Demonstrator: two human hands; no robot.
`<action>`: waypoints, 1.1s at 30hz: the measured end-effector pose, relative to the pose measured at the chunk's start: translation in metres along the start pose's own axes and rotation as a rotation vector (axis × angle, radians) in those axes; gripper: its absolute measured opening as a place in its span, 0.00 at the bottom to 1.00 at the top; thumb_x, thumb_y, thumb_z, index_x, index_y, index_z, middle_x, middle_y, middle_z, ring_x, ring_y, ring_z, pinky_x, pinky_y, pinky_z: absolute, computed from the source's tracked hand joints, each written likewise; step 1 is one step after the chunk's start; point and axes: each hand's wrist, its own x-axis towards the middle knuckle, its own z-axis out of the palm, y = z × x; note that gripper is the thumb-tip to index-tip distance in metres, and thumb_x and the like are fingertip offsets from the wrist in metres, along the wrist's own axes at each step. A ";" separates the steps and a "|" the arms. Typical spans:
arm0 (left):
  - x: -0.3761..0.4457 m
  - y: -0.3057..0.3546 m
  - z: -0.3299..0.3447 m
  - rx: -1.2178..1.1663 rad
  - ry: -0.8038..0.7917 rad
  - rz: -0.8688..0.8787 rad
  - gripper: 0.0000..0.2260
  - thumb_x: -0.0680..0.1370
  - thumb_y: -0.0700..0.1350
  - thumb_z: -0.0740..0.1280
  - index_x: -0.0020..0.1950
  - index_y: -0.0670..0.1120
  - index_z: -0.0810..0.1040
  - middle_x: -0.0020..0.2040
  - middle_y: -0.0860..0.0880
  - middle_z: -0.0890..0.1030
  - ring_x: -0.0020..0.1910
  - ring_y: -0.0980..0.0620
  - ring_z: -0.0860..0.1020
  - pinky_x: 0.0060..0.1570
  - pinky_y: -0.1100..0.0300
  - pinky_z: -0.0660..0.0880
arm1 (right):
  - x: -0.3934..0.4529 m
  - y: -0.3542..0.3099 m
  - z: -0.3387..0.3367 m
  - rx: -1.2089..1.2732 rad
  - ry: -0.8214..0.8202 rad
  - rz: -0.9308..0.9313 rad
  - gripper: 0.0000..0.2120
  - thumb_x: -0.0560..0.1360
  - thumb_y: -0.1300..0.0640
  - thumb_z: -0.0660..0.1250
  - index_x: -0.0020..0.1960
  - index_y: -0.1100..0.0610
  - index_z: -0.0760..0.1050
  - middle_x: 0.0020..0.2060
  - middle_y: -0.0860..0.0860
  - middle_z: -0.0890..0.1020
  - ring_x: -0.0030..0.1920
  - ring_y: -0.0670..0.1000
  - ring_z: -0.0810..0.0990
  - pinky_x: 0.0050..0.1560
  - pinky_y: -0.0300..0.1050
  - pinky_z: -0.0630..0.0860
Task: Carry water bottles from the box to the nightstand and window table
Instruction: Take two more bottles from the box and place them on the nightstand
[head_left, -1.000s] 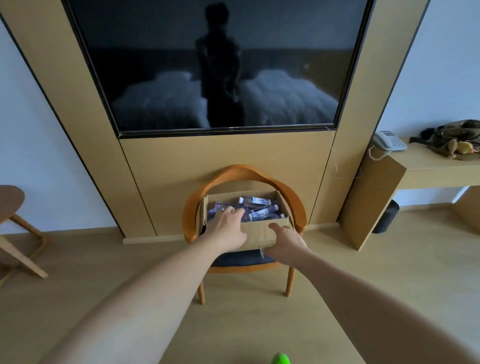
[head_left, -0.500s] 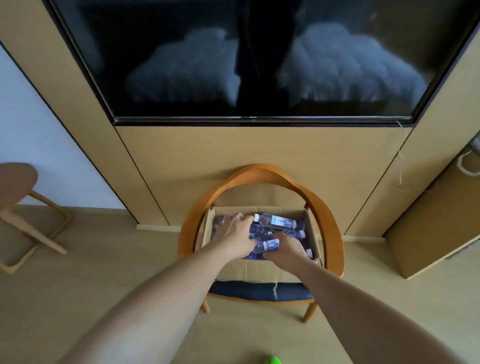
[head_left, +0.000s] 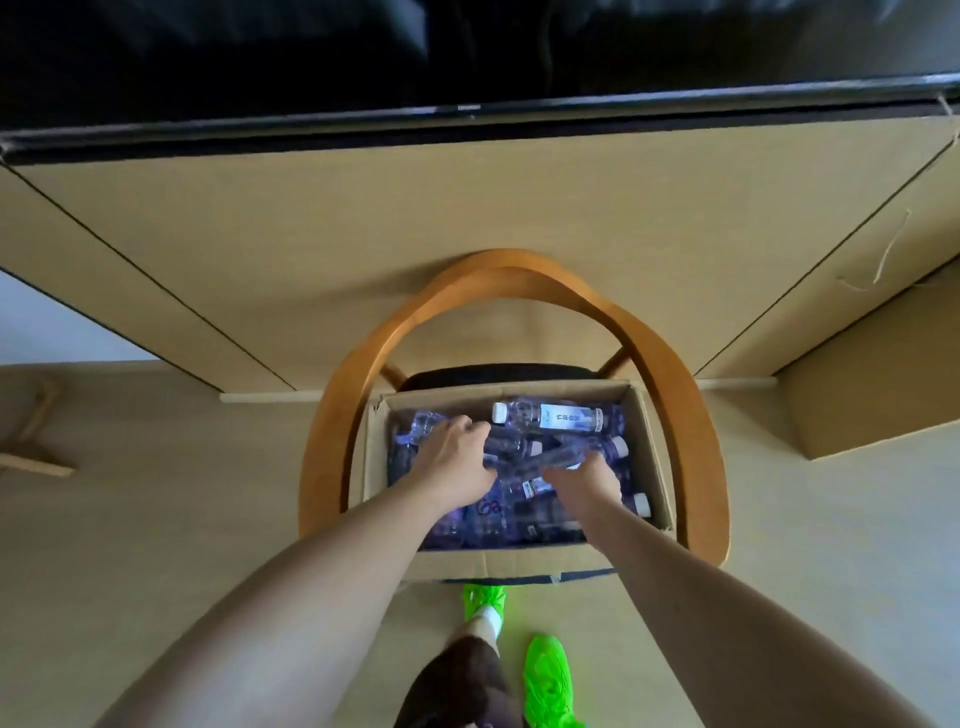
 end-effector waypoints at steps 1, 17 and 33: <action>0.012 -0.004 0.004 0.013 -0.018 0.010 0.26 0.78 0.52 0.71 0.74 0.46 0.71 0.70 0.46 0.73 0.70 0.44 0.71 0.67 0.48 0.72 | 0.010 -0.002 0.005 0.034 0.026 0.068 0.27 0.75 0.50 0.71 0.69 0.58 0.69 0.56 0.58 0.82 0.50 0.55 0.82 0.49 0.52 0.82; 0.107 -0.032 0.057 0.419 -0.128 0.082 0.25 0.71 0.44 0.76 0.67 0.50 0.75 0.63 0.49 0.78 0.65 0.46 0.75 0.69 0.47 0.66 | 0.092 -0.010 0.049 0.401 0.330 0.534 0.42 0.63 0.45 0.80 0.63 0.56 0.57 0.61 0.60 0.79 0.59 0.63 0.80 0.58 0.53 0.79; 0.074 -0.022 0.013 -0.090 -0.449 -0.272 0.18 0.54 0.48 0.70 0.42 0.47 0.77 0.43 0.47 0.78 0.40 0.49 0.78 0.32 0.60 0.73 | 0.050 -0.006 0.020 0.572 0.108 0.369 0.34 0.63 0.57 0.80 0.61 0.57 0.64 0.49 0.55 0.78 0.45 0.55 0.79 0.44 0.50 0.77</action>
